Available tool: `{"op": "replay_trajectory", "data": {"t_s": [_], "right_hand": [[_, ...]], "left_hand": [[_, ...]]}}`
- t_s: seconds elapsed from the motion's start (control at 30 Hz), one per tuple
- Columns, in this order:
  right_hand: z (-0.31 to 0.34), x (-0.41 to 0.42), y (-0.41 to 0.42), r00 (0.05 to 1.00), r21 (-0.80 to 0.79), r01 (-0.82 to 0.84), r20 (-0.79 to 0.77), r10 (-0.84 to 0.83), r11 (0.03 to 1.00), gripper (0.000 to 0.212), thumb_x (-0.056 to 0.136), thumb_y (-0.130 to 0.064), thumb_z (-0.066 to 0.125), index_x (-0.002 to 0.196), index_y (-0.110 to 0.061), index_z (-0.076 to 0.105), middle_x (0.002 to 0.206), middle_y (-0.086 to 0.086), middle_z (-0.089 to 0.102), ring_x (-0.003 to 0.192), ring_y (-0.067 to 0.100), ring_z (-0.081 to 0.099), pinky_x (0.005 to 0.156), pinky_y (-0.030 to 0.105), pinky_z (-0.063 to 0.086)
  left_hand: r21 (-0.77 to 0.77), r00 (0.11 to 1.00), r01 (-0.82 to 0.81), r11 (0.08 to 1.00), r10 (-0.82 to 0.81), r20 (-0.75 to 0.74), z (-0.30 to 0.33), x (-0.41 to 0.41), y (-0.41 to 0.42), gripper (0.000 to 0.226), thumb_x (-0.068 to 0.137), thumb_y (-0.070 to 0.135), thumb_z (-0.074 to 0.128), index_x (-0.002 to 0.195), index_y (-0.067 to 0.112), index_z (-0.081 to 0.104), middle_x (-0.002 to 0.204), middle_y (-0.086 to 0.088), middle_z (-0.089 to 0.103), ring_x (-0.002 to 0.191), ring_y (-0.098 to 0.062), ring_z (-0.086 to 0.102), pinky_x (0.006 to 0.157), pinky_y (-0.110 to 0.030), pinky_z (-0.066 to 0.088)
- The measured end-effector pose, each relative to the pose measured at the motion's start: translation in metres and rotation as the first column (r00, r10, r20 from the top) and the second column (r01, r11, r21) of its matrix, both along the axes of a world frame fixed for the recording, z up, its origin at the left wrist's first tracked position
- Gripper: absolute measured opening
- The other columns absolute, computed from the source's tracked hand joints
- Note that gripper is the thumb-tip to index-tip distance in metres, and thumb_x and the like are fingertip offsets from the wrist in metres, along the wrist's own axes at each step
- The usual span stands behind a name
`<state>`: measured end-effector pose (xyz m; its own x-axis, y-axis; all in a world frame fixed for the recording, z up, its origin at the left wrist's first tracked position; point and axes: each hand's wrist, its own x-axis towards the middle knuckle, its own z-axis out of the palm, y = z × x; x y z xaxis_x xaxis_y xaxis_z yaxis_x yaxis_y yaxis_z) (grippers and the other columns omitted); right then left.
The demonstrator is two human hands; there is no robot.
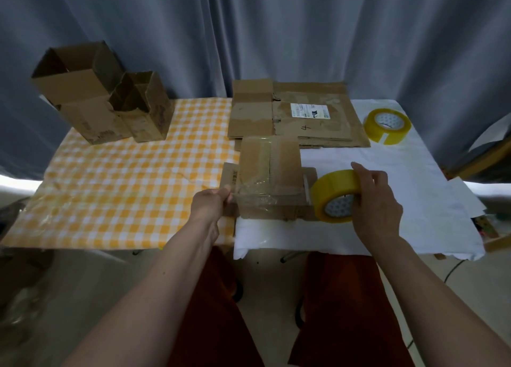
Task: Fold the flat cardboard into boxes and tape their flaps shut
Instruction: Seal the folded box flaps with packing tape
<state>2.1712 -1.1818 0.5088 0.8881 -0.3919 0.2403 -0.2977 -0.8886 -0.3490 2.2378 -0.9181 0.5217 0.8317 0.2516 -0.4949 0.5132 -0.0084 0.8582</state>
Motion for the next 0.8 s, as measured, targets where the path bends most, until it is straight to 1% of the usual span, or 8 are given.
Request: {"op": "replay_trajectory", "data": {"t_s": [0.07,0.13,0.27,0.4,0.5,0.6,0.73,0.8], "right_hand": [[-0.001,0.004,0.000,1.000,-0.011,0.009,-0.016,-0.009,1.000,0.064,0.085,0.001,0.053,0.142,-0.023,0.035,0.128,0.017,0.042,0.103,0.038,0.052,0.067,0.043,0.044],[-0.002,0.008,0.001,1.000,-0.025,0.006,-0.022,-0.007,1.000,0.064,0.085,0.001,0.053,0.142,-0.022,0.035,0.128,0.017,0.041,0.103,0.038,0.051,0.067,0.043,0.042],[-0.003,0.018,0.003,0.999,-0.045,0.003,-0.036,-0.005,0.999,0.067,0.083,0.003,0.054,0.142,-0.022,0.036,0.128,0.017,0.040,0.103,0.038,0.049,0.064,0.040,0.036],[-0.009,0.026,0.010,0.999,-0.063,0.006,-0.052,-0.010,0.998,0.066,0.084,0.002,0.054,0.142,-0.023,0.035,0.129,0.017,0.040,0.104,0.037,0.048,0.063,0.039,0.032],[-0.016,0.028,0.011,0.998,-0.046,0.003,-0.064,-0.006,0.999,0.067,0.083,0.004,0.053,0.142,-0.022,0.036,0.128,0.017,0.041,0.102,0.037,0.048,0.062,0.038,0.032],[-0.020,0.028,0.009,0.998,-0.040,-0.014,-0.069,0.011,0.999,0.069,0.081,0.004,0.055,0.142,-0.021,0.036,0.126,0.018,0.041,0.101,0.037,0.049,0.061,0.038,0.034],[-0.025,0.029,0.010,0.998,-0.020,-0.015,-0.060,0.014,1.000,0.066,0.082,0.004,0.055,0.141,-0.019,0.038,0.125,0.020,0.043,0.100,0.040,0.050,0.062,0.041,0.038],[-0.027,0.028,0.011,0.998,-0.011,-0.009,-0.061,0.009,1.000,0.066,0.082,0.004,0.055,0.141,-0.018,0.038,0.124,0.021,0.043,0.099,0.041,0.051,0.061,0.041,0.039]], "left_hand": [[0.041,1.000,-0.019,0.999,0.018,0.023,-0.001,0.006,-0.004,0.032,0.092,0.019,0.062,0.062,0.012,0.053,0.067,-0.002,0.058,0.058,-0.012,0.045,0.054,-0.023,0.036],[0.065,0.998,-0.050,0.997,0.048,0.033,-0.005,0.012,-0.006,0.029,0.092,0.018,0.061,0.067,0.011,0.050,0.069,-0.005,0.054,0.055,-0.013,0.042,0.049,-0.024,0.032],[0.080,0.997,-0.077,0.994,0.076,0.023,-0.017,0.015,-0.005,0.032,0.093,0.017,0.060,0.064,0.012,0.048,0.066,-0.001,0.052,0.058,-0.011,0.045,0.051,-0.021,0.034],[0.089,0.991,-0.133,0.987,0.134,-0.009,-0.031,0.014,-0.003,0.028,0.092,0.018,0.060,0.066,0.013,0.050,0.067,0.000,0.053,0.061,-0.013,0.046,0.054,-0.025,0.036],[0.070,0.990,-0.128,0.989,0.131,-0.052,-0.039,0.015,-0.003,0.025,0.093,0.021,0.060,0.070,0.014,0.053,0.071,0.000,0.055,0.065,-0.015,0.048,0.065,-0.027,0.042],[-0.032,0.986,-0.131,0.991,0.127,-0.104,-0.043,0.014,-0.006,0.026,0.092,0.020,0.060,0.067,0.016,0.053,0.066,0.001,0.060,0.065,-0.014,0.056,0.058,-0.026,0.043],[-0.238,0.966,-0.151,0.960,0.093,-0.241,-0.040,0.016,-0.009,0.026,0.094,0.014,0.054,0.068,0.016,0.051,0.044,0.006,0.051,0.036,-0.006,0.051,0.035,-0.015,0.040],[-0.288,0.942,-0.187,0.939,0.088,-0.325,-0.039,0.017,-0.008,0.022,0.091,0.012,0.054,0.070,0.017,0.055,0.044,0.007,0.051,0.039,-0.004,0.050,0.037,-0.016,0.041]]}}
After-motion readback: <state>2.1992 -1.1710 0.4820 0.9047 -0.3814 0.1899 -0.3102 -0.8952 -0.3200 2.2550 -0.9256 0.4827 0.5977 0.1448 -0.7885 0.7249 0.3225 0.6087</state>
